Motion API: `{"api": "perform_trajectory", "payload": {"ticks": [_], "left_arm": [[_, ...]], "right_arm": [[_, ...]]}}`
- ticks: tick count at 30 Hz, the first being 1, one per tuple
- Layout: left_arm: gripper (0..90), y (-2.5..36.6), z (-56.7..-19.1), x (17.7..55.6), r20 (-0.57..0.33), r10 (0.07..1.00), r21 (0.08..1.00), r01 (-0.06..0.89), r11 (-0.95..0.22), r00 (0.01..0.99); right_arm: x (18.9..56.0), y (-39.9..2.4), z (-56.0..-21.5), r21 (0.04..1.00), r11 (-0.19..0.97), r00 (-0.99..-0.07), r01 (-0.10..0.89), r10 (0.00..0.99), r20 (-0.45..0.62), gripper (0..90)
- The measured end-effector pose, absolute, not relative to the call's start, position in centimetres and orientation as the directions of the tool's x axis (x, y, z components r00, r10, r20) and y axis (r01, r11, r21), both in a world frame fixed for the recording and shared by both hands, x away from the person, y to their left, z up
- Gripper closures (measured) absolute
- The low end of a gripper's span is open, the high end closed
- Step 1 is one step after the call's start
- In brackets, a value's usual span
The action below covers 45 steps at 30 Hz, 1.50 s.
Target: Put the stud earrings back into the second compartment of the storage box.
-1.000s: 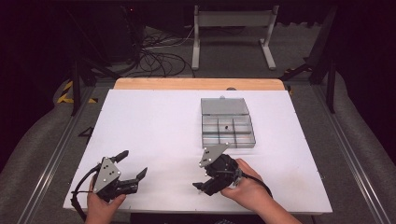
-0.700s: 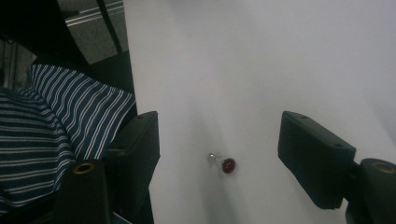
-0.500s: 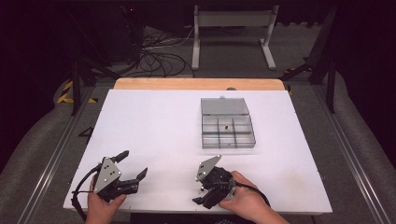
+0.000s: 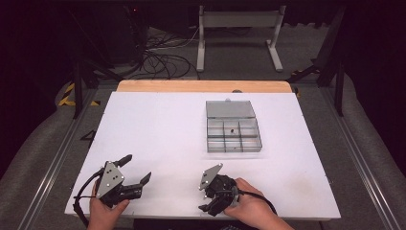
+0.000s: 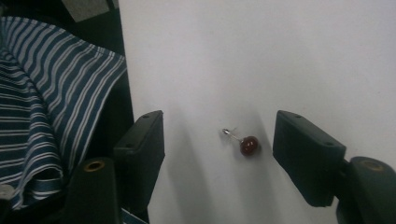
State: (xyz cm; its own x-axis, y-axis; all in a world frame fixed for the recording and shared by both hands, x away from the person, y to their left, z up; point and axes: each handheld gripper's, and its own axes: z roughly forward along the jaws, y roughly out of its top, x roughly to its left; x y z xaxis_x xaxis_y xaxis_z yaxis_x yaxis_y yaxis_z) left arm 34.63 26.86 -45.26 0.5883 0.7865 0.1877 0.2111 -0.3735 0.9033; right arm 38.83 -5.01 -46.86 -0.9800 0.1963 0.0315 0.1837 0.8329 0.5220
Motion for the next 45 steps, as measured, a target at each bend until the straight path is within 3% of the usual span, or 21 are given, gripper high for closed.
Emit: {"api": "perform_trajectory", "payload": {"ticks": [6,12,19,32,45], "left_arm": [[17.4,26.8,-45.3,34.6,0.191,0.788,0.903,0.211,-0.375,0.585],[17.5,26.8,-45.3,34.6,0.192,0.789,0.902,0.213,-0.377,0.584],[17.5,26.8,-45.3,34.7,0.196,0.789,0.901,0.211,-0.379,0.582],[17.6,26.8,-45.3,34.7,0.192,0.790,0.901,0.214,-0.377,0.582],[17.6,26.9,-45.3,34.7,0.197,0.792,0.901,0.212,-0.379,0.578]], "right_arm": [[38.9,-4.9,-47.0,0.510,0.848,-0.980,0.142,0.192,-0.046,54.6],[39.0,-4.6,-47.1,0.512,0.847,-0.983,0.142,0.184,-0.032,75.8],[39.0,-4.4,-46.6,0.498,0.857,-0.984,0.134,0.174,-0.035,80.1],[39.5,-4.8,-43.6,0.547,0.829,-0.981,0.114,0.183,-0.072,80.1],[41.2,-5.7,-40.2,0.596,0.789,-0.965,0.150,0.247,-0.083,80.0]]}}
